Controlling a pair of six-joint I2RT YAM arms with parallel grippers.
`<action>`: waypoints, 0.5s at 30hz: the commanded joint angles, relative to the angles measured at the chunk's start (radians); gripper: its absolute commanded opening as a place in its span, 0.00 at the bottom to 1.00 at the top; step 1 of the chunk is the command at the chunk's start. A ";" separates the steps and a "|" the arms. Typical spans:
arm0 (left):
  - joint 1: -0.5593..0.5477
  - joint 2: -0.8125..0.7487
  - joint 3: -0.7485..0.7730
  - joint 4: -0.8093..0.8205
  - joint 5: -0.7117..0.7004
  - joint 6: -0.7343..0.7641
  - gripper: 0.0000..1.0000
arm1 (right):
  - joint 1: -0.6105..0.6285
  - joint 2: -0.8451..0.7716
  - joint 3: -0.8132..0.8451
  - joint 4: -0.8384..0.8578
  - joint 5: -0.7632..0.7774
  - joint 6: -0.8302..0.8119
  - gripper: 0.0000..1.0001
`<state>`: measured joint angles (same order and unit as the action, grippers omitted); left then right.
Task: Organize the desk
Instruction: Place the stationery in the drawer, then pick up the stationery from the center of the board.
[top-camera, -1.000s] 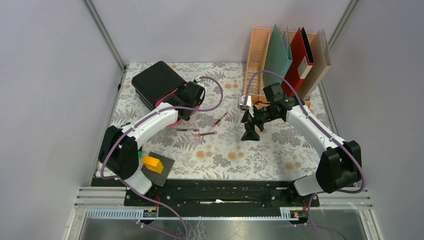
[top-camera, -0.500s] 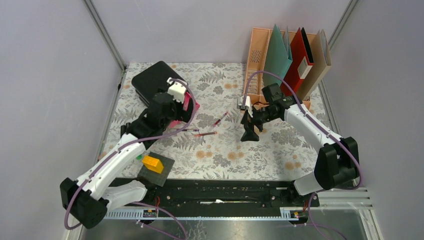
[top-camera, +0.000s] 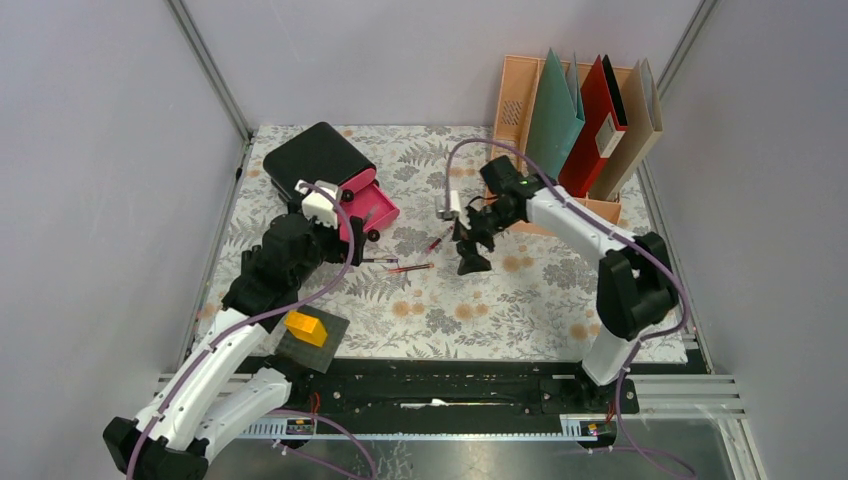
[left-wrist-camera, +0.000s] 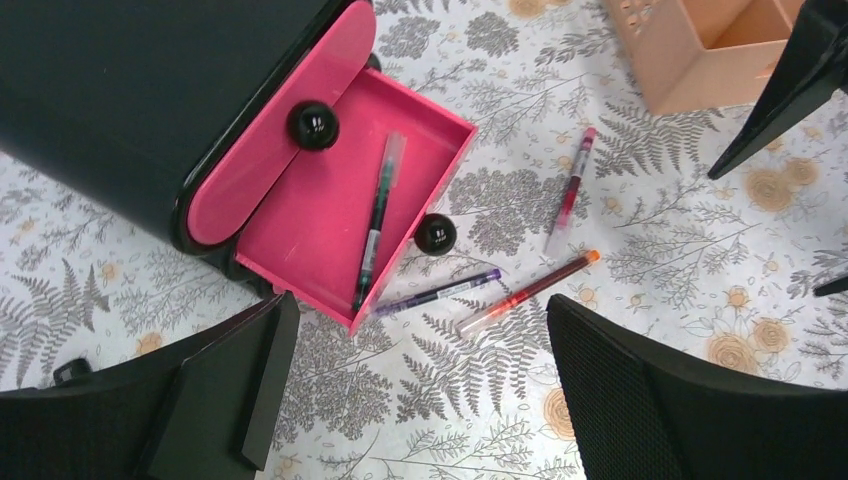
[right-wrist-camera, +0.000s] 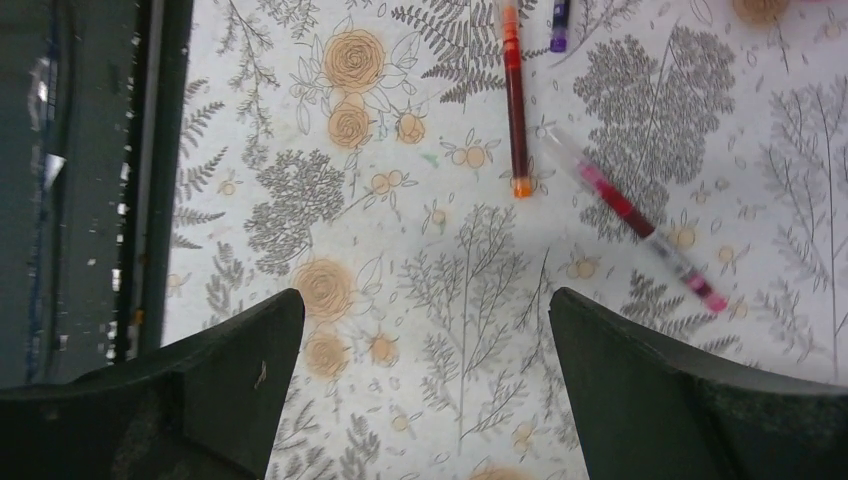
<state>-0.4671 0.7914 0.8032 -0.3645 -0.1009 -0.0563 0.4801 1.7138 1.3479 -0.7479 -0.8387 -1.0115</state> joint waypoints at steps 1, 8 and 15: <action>0.031 -0.020 -0.020 0.048 -0.042 -0.030 0.99 | 0.113 0.076 0.081 0.026 0.136 -0.064 1.00; 0.089 -0.054 -0.035 0.042 -0.229 -0.070 0.99 | 0.264 0.200 0.165 0.098 0.299 -0.045 0.90; 0.128 -0.133 -0.057 0.072 -0.285 -0.091 0.99 | 0.335 0.321 0.238 0.187 0.401 0.061 0.64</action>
<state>-0.3573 0.7040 0.7582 -0.3607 -0.3164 -0.1215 0.7940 1.9835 1.5173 -0.6247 -0.5224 -1.0153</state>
